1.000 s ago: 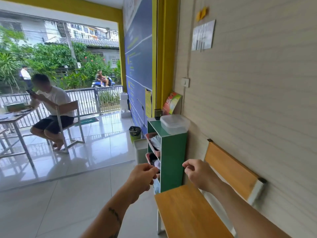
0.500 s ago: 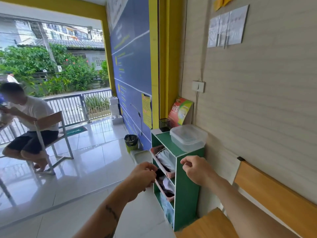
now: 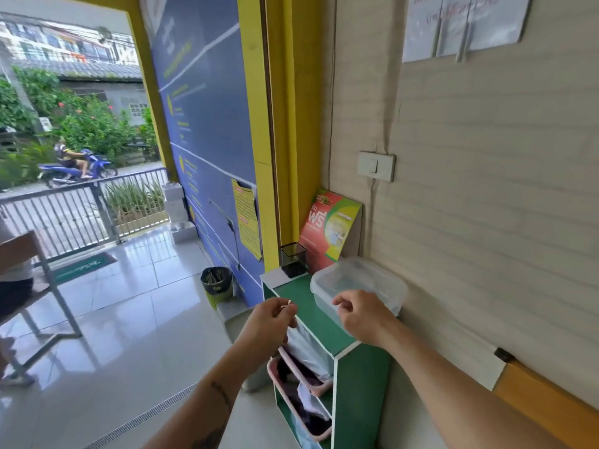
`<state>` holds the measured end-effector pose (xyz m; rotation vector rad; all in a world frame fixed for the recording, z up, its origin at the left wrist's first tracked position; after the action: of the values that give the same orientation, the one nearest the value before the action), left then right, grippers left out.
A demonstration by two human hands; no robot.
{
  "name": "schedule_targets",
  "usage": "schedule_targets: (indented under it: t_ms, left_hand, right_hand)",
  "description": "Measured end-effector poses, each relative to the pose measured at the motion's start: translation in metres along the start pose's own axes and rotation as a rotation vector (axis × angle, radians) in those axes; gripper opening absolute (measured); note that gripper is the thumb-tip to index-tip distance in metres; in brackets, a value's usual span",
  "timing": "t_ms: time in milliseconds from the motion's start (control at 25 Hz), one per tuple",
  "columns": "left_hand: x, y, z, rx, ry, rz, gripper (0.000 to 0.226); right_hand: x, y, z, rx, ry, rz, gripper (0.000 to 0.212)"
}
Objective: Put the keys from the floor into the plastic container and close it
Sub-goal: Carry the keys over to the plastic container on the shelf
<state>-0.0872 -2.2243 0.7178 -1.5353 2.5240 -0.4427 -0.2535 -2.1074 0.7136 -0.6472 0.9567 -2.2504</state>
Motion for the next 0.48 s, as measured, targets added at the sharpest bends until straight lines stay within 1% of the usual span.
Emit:
schedule_targets:
  t_ms: [80,160,280,360,480]
  left_hand:
    - [0.042,0.017,0.008,0.012,-0.025,0.005,0.015]
    - [0.081,0.031,0.016,0.058,-0.034,0.050,0.017]
    - [0.136,0.048,0.036,0.142,-0.042,0.163,0.035]
    - [0.175,0.059,0.047,0.201,-0.004,0.213,0.038]
    - [0.228,0.074,0.054,0.300,0.112,0.296,0.038]
  right_hand:
    - [0.024,0.015,-0.009,-0.029,0.023,-0.004,0.039]
    - [0.045,0.029,-0.013,-0.068,0.046,-0.009,0.041]
    - [0.082,0.052,-0.015,-0.166,0.055,-0.018,0.043]
    - [0.108,0.062,-0.015,-0.214,0.085,-0.050,0.044]
    - [0.136,0.081,-0.019,-0.300,0.171,-0.052,0.048]
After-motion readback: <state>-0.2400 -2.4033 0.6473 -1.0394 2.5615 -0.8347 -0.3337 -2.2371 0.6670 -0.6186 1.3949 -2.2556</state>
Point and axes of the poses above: each hand's wrist, its own x-axis towards the middle knuckle, its own y-axis out of the palm, z = x × y, the point moved 4 cm from there along x, towards the middle knuckle, and after that the axes turned 14 degrees about -z, right-handed, at the moved point
